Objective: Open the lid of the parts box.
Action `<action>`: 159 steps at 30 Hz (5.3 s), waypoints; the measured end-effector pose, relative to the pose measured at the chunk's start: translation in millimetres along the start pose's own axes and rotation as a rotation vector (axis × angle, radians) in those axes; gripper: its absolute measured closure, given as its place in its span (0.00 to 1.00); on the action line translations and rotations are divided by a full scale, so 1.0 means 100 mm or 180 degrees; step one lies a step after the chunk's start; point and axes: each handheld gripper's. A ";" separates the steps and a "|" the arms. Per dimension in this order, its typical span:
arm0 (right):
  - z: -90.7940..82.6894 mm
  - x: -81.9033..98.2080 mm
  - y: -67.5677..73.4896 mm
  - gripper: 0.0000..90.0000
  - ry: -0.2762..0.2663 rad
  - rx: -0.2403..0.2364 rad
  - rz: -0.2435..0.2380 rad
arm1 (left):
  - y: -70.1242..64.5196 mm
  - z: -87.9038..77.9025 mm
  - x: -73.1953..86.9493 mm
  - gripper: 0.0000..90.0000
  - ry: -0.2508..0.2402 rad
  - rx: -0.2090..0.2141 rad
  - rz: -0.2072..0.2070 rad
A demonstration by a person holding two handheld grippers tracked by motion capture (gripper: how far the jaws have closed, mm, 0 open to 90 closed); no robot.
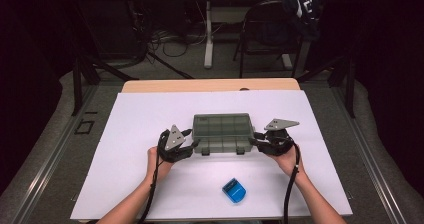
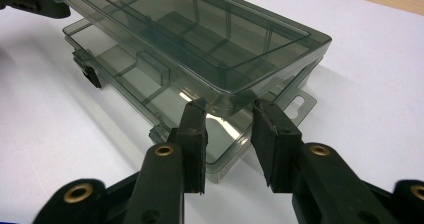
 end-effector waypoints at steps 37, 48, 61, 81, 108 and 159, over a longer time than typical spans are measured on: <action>-0.01 -0.17 0.13 0.67 -0.0200 0.0511 -0.0557 | 0.22 -0.01 -0.16 0.65 -0.0122 0.0142 -0.0123; -0.04 -0.34 0.07 0.71 -0.0225 0.0516 -0.0585 | 0.35 -0.01 -0.27 0.74 -0.0159 0.0188 -0.0177; -0.06 -0.47 -0.04 0.78 -0.0257 0.0458 -0.0525 | 0.54 0.02 -0.37 0.79 -0.0187 0.0361 -0.0321; -0.06 -0.66 -0.13 0.84 -0.0286 0.0499 -0.0389 | 0.70 0.11 -0.50 0.84 -0.0174 0.0343 -0.0436; 0.16 -0.77 -0.33 0.85 -0.0328 0.0632 -0.0100 | 0.85 0.38 -0.55 0.87 -0.0216 0.0181 -0.0765; 0.58 -0.54 -0.62 0.79 0.0101 0.0757 0.0301 | 0.84 0.93 -0.26 0.76 0.0469 -0.0181 -0.0965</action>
Point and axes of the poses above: each handheld gripper's, and its own axes: z roughly forward along the jaws, x roughly out of its underside, y roughly to its left, and after that the axes turned 6 degrees about -x, right-handed
